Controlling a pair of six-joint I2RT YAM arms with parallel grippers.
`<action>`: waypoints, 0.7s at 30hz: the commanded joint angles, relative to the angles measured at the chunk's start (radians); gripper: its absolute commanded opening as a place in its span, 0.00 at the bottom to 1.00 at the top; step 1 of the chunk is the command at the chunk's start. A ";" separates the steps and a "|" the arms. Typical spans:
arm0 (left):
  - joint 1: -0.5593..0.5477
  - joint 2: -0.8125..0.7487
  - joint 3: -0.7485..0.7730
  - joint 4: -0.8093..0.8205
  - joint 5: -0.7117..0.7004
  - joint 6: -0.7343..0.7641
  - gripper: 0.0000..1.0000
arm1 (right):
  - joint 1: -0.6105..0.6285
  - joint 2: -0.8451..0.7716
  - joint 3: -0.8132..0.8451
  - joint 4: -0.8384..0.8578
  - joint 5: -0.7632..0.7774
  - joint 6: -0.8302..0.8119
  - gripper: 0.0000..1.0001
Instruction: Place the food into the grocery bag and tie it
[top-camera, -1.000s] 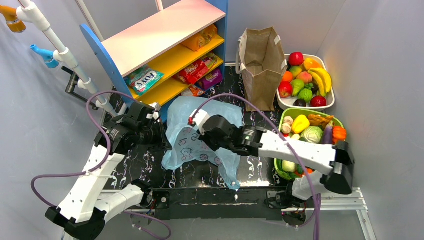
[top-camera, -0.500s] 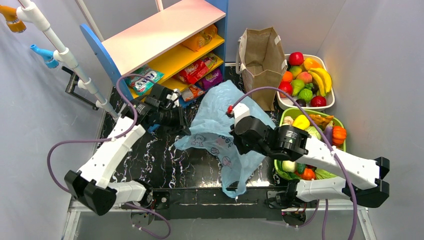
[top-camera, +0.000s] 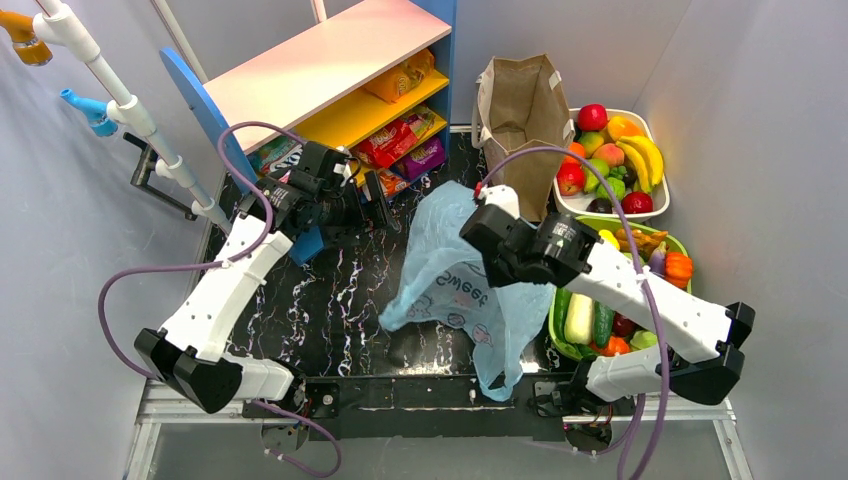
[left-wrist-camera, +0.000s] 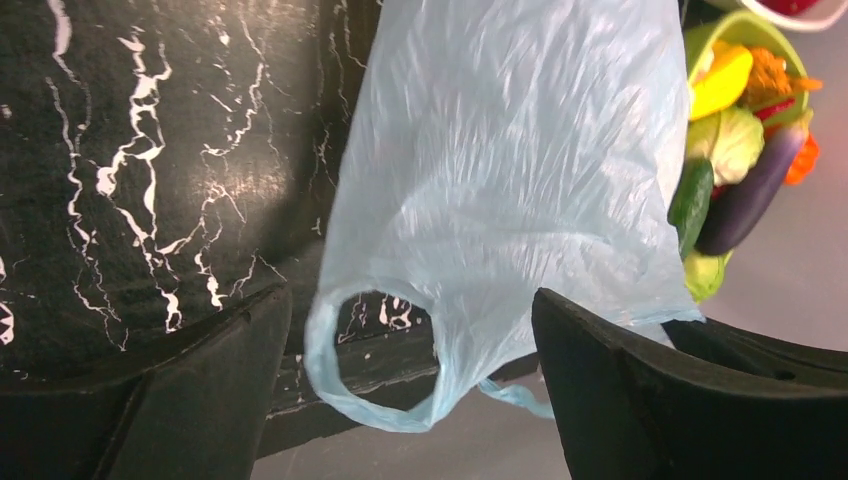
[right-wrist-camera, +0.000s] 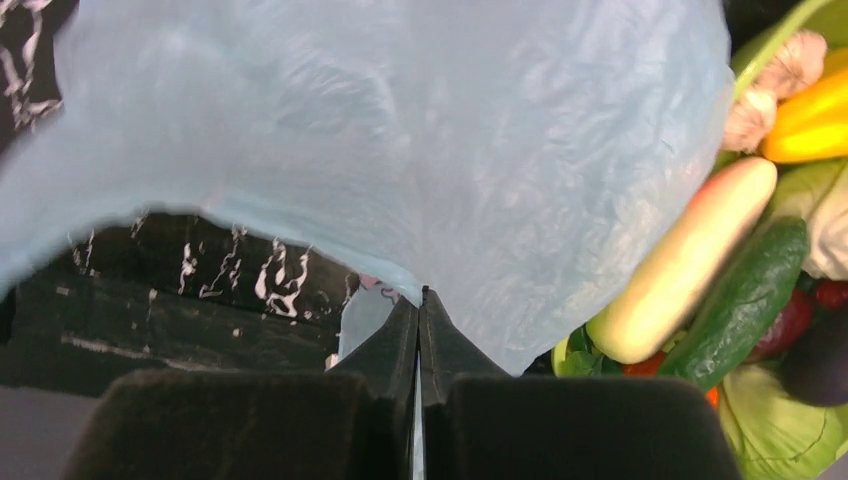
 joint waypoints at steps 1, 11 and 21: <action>-0.001 -0.006 0.055 0.000 -0.184 -0.119 0.90 | -0.141 -0.033 0.005 -0.022 -0.092 -0.013 0.01; -0.001 0.033 0.053 0.203 -0.366 -0.197 0.90 | -0.196 -0.039 0.065 0.070 -0.163 -0.073 0.01; -0.006 0.161 -0.103 0.684 -0.527 -0.144 0.82 | -0.229 -0.060 0.026 0.084 -0.134 -0.071 0.01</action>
